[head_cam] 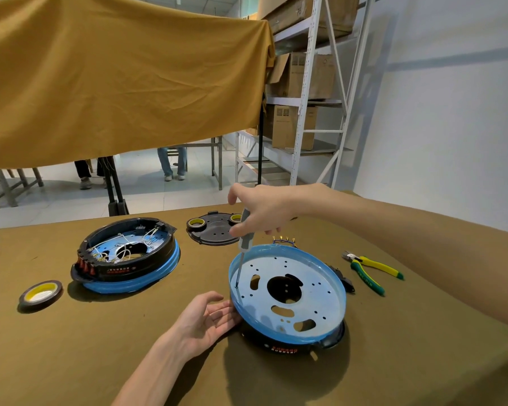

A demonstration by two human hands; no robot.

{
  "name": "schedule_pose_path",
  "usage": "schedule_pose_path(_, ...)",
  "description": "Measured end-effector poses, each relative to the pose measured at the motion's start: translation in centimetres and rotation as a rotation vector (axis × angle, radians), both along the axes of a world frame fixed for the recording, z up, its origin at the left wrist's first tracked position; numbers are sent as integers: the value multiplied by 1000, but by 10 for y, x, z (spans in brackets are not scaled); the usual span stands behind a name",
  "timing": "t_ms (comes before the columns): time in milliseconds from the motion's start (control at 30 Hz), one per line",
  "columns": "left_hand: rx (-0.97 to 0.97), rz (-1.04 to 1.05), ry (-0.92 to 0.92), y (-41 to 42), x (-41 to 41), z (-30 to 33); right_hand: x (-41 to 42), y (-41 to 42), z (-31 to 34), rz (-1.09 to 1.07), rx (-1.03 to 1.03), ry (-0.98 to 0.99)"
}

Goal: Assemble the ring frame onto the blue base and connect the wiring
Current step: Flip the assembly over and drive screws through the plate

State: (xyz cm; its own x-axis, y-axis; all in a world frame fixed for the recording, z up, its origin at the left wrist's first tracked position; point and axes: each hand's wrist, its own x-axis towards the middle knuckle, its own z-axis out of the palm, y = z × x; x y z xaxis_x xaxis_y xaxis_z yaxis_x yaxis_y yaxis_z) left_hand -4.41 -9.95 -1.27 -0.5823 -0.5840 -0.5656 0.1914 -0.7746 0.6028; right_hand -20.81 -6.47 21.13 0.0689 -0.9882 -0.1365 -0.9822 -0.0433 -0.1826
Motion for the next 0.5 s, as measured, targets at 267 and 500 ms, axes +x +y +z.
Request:
schedule_pose_path(267,-27,-8,-13,0,0,0,0,0,-2,30,-27,56)
schedule_pose_path(500,-32,-11,-20,2,1,0,-1,-3,-4,32,-101,105)
